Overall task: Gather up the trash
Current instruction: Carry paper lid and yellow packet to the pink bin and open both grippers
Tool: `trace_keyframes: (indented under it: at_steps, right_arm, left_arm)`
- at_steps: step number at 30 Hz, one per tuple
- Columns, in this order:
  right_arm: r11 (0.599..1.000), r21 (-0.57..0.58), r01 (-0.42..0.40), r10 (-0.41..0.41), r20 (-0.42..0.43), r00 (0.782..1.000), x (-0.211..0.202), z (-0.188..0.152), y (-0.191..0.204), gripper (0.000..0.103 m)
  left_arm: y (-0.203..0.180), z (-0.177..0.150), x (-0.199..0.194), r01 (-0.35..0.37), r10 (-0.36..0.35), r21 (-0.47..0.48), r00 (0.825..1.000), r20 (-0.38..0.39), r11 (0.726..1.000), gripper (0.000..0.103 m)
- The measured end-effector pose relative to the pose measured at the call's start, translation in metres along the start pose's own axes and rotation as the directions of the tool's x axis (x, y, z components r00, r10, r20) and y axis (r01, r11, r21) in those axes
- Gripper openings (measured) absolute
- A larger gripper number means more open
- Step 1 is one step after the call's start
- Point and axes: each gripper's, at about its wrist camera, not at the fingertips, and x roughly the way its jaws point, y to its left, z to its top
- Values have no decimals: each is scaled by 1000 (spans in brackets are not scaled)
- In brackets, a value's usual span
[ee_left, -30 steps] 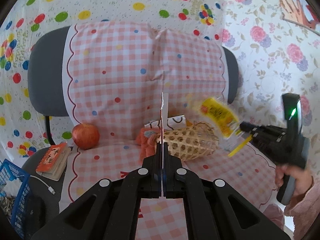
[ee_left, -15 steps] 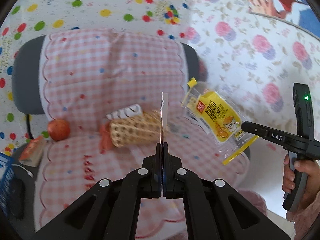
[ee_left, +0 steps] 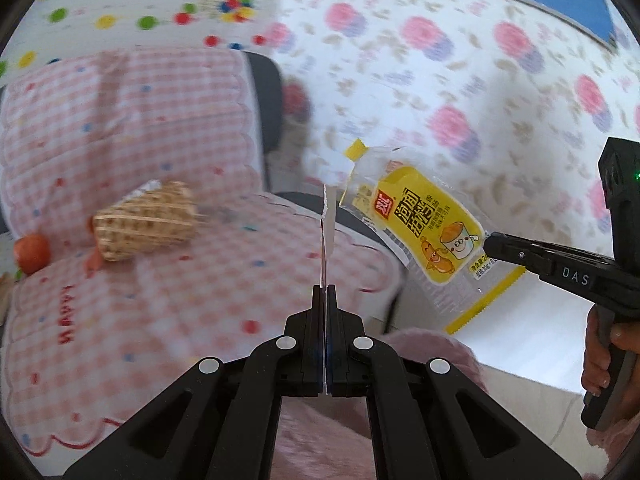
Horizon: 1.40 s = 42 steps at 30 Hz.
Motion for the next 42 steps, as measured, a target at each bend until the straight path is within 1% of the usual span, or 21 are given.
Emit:
trace_keyframes:
  at_steps: [4, 7, 11, 17, 21, 25, 30, 33, 35, 37, 39, 41, 42]
  right_arm:
    - [997, 37, 62, -61, -21, 998, -20, -19, -22, 3]
    - [993, 58, 106, -104, -42, 994, -32, -34, -36, 3]
    - [984, 97, 152, -145, -84, 986, -40, -55, -55, 3]
    - [970, 145, 194, -173, -148, 974, -33, -73, -79, 3]
    - [963, 178, 201, -166, -191, 967, -23, -81, -91, 3]
    - [959, 193, 206, -165, -208, 964, -15, -84, -99, 3]
    - [953, 213, 214, -164, -229, 959, -1, -87, -108, 3]
    - [952, 220, 214, -162, -235, 959, 6, -89, -110, 3]
    - [950, 216, 227, -172, -243, 955, 11, -90, -111, 4]
    - [948, 221, 228, -171, -250, 953, 16, -92, -113, 10]
    - [947, 222, 234, -175, -257, 951, 17, -94, -114, 28]
    - [947, 208, 246, -189, -258, 947, 18, -95, -114, 29]
    - [947, 208, 246, -190, -257, 948, 18, -95, -113, 29]
  left_arm:
    - [-29, -6, 9, 70, -70, 43, 997, -15, 997, 0]
    - [-48, -13, 16, 104, -102, 69, 994, -25, 992, 0]
    - [-67, -21, 31, 145, -140, 86, 988, -67, 986, 0]
    - [-87, -30, 60, 174, -159, 106, 978, -137, 979, 0]
    - [-97, -33, 80, 182, -159, 112, 970, -186, 977, 1]
    - [-104, -35, 91, 193, -165, 124, 964, -207, 973, 1]
    - [-107, -34, 111, 204, -174, 111, 957, -233, 973, 2]
    - [-109, -34, 116, 202, -170, 117, 957, -236, 972, 4]
    - [-111, -34, 121, 209, -175, 118, 952, -250, 971, 12]
    - [-109, -35, 124, 208, -174, 112, 951, -256, 972, 32]
    - [-104, -35, 123, 197, -167, 96, 953, -254, 976, 35]
    - [-99, -33, 121, 185, -159, 86, 956, -248, 979, 36]
    - [-95, -31, 118, 174, -149, 84, 959, -242, 981, 37]
